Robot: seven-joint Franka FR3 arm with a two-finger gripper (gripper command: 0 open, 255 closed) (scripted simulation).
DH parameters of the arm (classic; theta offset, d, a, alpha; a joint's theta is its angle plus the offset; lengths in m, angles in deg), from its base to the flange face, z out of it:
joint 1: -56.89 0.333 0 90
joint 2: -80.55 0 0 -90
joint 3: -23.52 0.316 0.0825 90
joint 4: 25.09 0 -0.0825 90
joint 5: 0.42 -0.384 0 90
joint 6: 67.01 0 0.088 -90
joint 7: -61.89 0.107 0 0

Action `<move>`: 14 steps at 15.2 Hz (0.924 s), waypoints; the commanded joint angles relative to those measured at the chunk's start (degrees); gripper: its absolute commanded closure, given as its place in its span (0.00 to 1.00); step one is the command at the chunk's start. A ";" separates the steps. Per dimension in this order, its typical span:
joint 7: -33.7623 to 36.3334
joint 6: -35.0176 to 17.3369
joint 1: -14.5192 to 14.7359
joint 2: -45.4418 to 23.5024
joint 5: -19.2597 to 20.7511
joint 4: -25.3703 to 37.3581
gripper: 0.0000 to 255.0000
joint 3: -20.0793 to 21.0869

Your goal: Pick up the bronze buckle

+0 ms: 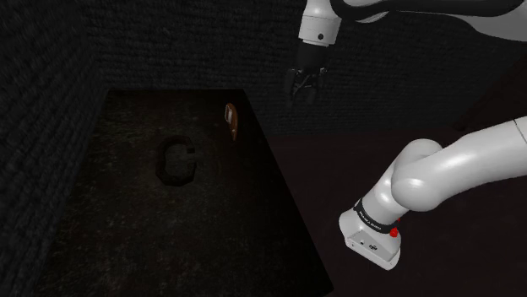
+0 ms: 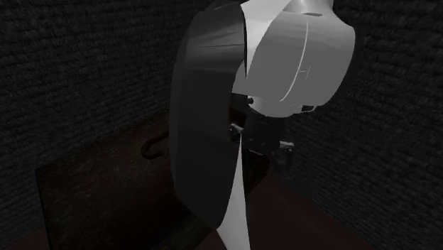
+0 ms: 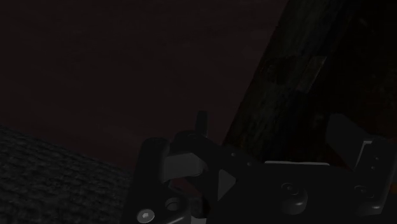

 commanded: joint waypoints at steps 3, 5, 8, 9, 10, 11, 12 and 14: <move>3.70 -2.49 0.84 -7.67 -1.17 5.67 0.00 2.77; 5.60 -3.60 1.24 -11.72 -1.40 8.84 0.00 4.09; 8.51 -4.89 1.84 -17.93 -1.28 14.12 0.00 5.90; 9.50 -5.21 2.07 -20.04 -1.12 16.02 0.00 6.45; 10.50 -5.47 2.32 -22.17 -0.91 18.01 0.00 6.97; 11.51 -5.67 2.59 -24.33 -0.64 20.07 0.00 7.46; 12.52 -5.80 2.87 -26.52 -0.31 22.21 0.00 7.93; 13.65 -5.87 3.26 -29.00 0.11 24.71 0.00 8.38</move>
